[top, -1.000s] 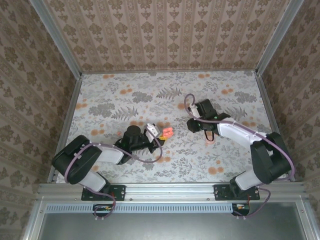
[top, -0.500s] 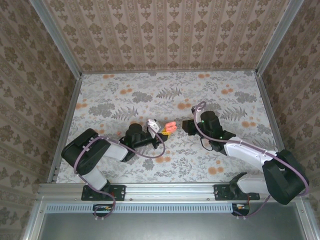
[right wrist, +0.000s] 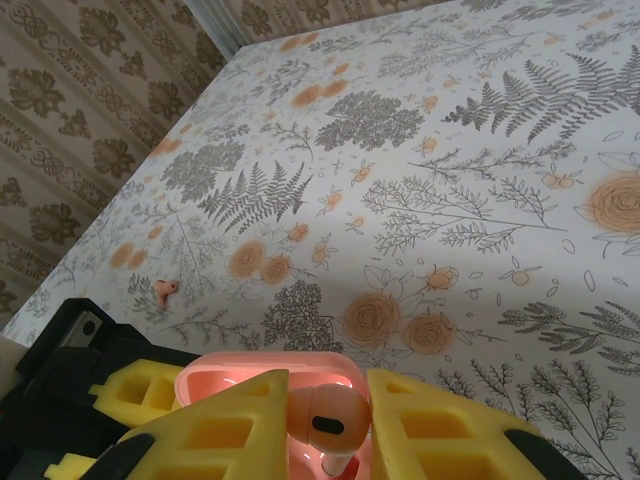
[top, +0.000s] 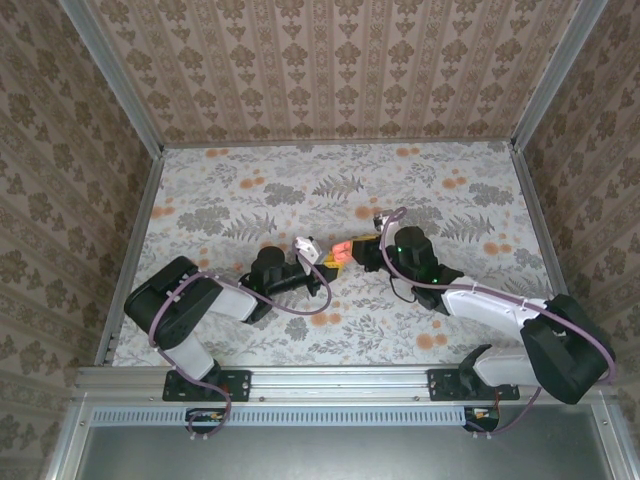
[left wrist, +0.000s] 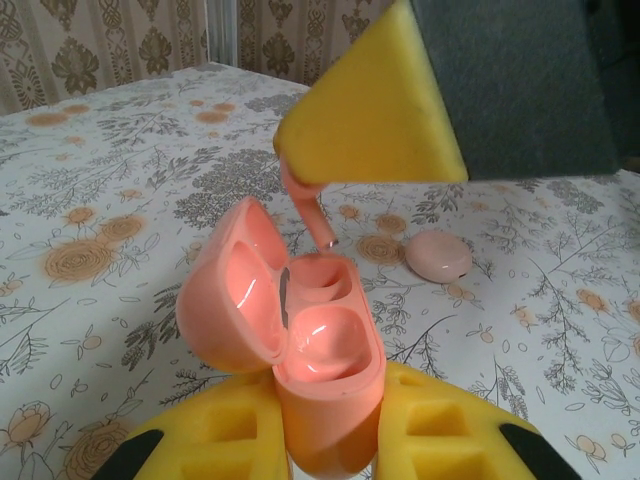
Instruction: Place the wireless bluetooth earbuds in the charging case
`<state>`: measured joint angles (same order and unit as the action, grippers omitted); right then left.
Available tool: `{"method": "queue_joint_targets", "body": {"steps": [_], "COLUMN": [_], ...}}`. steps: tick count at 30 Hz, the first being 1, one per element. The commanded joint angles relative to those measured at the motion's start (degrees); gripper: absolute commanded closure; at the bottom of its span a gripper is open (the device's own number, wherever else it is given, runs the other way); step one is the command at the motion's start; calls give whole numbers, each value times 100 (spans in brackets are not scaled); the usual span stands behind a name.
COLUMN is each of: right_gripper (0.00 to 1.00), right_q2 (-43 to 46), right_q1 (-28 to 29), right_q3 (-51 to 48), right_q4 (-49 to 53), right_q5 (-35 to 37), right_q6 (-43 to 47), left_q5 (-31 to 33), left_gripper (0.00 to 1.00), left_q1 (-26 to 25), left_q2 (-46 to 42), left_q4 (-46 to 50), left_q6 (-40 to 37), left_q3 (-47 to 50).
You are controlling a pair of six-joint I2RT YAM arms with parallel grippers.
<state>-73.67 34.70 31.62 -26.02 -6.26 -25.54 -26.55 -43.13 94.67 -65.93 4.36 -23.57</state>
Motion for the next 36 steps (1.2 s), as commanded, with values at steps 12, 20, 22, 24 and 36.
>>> {"method": "queue_joint_targets", "body": {"steps": [12,20,22,24,36], "right_gripper": [78,78,78,78,78], "right_q2": [12,66,49,88,590], "right_q1": [229,501,544,564,564], "right_q3": [126,283,293,255,37], "right_q4": [150,739,745,689,684], "right_q5": [228,904,970,1058,1321], "right_q6": [139,488,514,526,625], "left_q5": [26,53,53,62,62], "left_gripper": [88,88,88,88,89], "left_q1": [-37,-37,-37,-37,-37], "left_q2": [-126,-168,-182,-188,-261], "left_q4": [-236,-236,-234,-233,-209], "left_q6": [142,140,135,137,129], "left_q3": [-86,-89,-86,-80,-58]}}
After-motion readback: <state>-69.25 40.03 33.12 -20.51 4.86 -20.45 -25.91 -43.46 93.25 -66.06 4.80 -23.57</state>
